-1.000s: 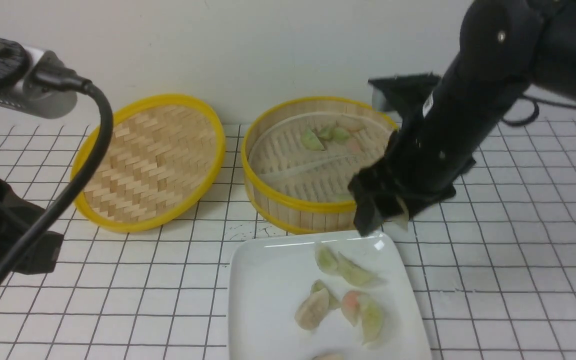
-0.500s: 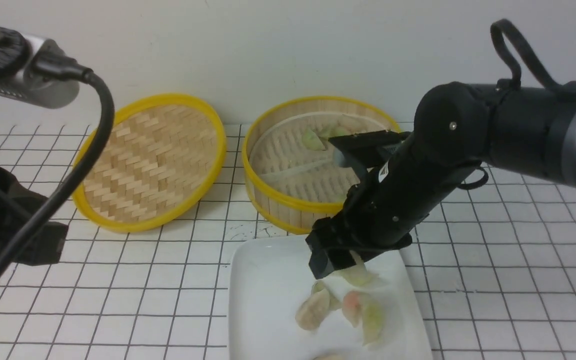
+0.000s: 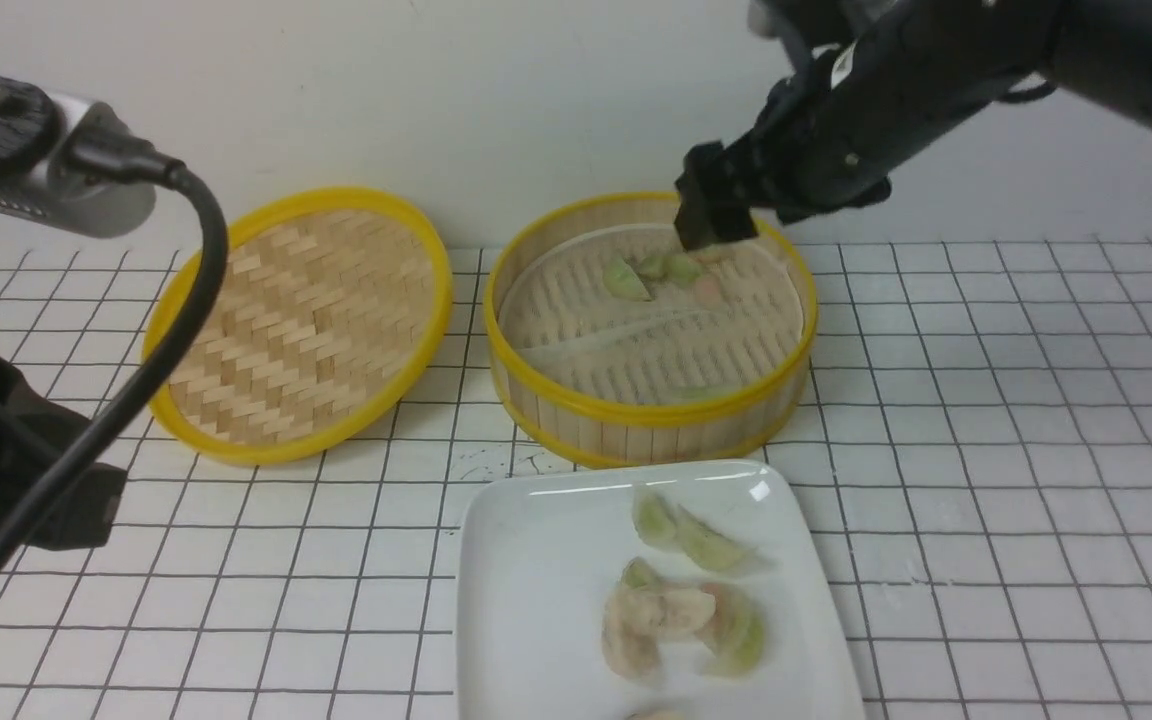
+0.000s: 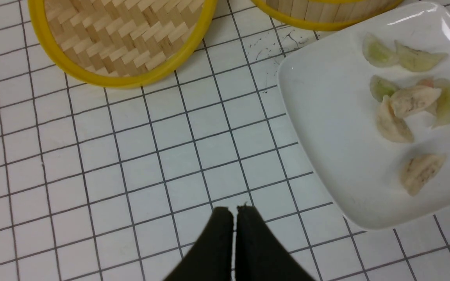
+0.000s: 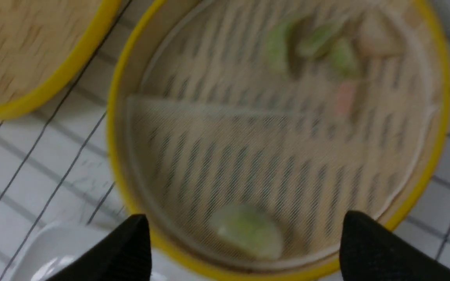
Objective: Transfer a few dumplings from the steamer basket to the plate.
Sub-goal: Use the right arm to grab a dumpling from inside the steamer, then use the right arm to put the dumpling into the plate
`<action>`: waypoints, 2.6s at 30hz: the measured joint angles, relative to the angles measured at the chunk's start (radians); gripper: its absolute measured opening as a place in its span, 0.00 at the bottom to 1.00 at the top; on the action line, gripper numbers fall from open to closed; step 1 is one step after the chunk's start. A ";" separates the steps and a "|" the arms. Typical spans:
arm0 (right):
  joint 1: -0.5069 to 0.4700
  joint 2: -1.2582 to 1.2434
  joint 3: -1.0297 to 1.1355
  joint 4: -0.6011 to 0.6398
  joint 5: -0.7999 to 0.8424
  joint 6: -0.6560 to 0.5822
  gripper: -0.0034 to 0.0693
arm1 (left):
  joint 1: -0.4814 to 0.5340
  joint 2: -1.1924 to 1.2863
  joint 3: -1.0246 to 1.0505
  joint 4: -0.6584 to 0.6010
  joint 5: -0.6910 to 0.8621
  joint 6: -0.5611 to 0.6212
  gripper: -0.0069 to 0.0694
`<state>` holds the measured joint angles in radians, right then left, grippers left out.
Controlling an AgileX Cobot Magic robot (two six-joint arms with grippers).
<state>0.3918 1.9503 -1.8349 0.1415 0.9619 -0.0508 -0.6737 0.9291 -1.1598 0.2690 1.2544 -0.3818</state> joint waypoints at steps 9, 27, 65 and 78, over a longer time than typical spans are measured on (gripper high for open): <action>-0.034 0.380 -0.377 -0.012 0.011 -0.073 0.84 | 0.000 0.000 0.000 -0.034 0.000 0.000 0.08; -0.034 0.612 -0.572 -0.053 0.104 -0.072 0.32 | 0.000 0.000 0.000 -0.076 0.001 -0.001 0.08; 0.240 0.028 0.344 0.196 -0.033 -0.078 0.63 | 0.000 0.000 0.000 -0.090 0.001 -0.001 0.08; 0.240 -0.122 0.146 -0.090 0.262 0.095 0.41 | 0.000 0.000 0.000 -0.090 0.001 0.000 0.08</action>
<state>0.6316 1.8281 -1.6890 0.0515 1.2239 0.0445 -0.6737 0.9291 -1.1598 0.1785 1.2555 -0.3816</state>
